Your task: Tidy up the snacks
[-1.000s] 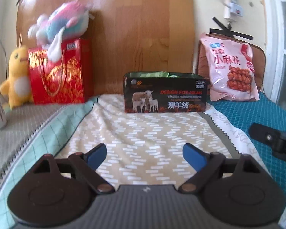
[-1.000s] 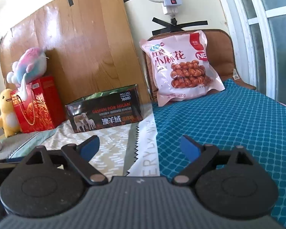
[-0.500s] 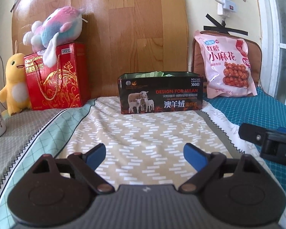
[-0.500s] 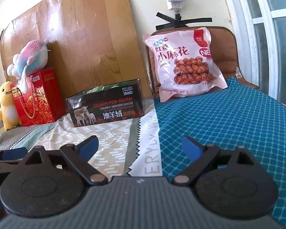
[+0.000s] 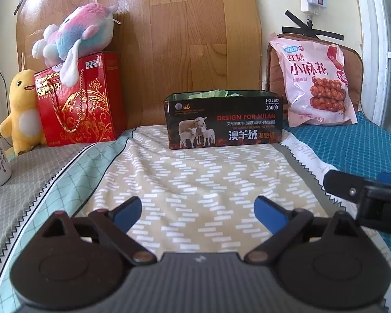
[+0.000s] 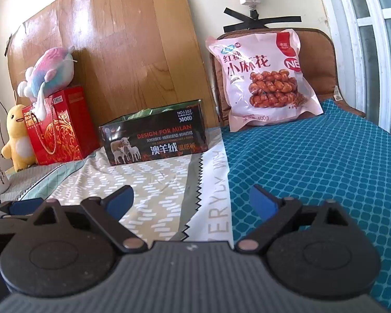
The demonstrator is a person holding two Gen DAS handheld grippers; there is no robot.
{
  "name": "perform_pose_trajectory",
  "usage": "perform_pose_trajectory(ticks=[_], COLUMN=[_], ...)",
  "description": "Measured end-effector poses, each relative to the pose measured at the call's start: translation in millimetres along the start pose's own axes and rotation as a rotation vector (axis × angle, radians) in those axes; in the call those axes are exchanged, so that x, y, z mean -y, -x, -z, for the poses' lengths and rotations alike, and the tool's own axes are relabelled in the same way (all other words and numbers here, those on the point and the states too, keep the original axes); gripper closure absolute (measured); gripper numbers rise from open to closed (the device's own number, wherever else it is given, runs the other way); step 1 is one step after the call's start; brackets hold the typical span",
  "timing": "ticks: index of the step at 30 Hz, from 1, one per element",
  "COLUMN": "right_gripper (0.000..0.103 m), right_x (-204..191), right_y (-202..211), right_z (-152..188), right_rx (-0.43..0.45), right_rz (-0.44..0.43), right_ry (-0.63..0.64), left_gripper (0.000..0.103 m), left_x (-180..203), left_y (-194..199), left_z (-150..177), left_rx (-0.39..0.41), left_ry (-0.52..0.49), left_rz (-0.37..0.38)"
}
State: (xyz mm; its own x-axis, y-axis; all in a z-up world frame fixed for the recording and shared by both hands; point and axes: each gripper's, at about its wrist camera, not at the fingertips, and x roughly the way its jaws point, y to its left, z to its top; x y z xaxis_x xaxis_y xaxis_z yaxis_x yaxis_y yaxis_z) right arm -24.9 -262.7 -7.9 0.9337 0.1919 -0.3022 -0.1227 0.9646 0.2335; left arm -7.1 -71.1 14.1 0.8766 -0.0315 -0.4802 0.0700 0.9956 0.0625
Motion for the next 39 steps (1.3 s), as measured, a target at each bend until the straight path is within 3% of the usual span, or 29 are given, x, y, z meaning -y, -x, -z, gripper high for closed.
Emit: perform_pose_trajectory(ticks=[11,15,39], right_gripper=[0.006,0.006,0.001], right_x=[0,-1,1], right_y=[1,1,3], right_z=[0,0,0], right_rx=[0.004,0.005,0.014], right_rz=[-0.011,-0.013,-0.036], right_ry=[-0.001,0.003,-0.018], left_gripper=[0.004,0.000,0.000], left_x=[-1,-2,-5], left_y=[-11,-10,-9], left_z=[-2,-2,-2], left_rx=[-0.066,-0.059,-0.059], left_ry=[0.007,0.005,0.032], left_rz=[0.002,0.000,-0.074])
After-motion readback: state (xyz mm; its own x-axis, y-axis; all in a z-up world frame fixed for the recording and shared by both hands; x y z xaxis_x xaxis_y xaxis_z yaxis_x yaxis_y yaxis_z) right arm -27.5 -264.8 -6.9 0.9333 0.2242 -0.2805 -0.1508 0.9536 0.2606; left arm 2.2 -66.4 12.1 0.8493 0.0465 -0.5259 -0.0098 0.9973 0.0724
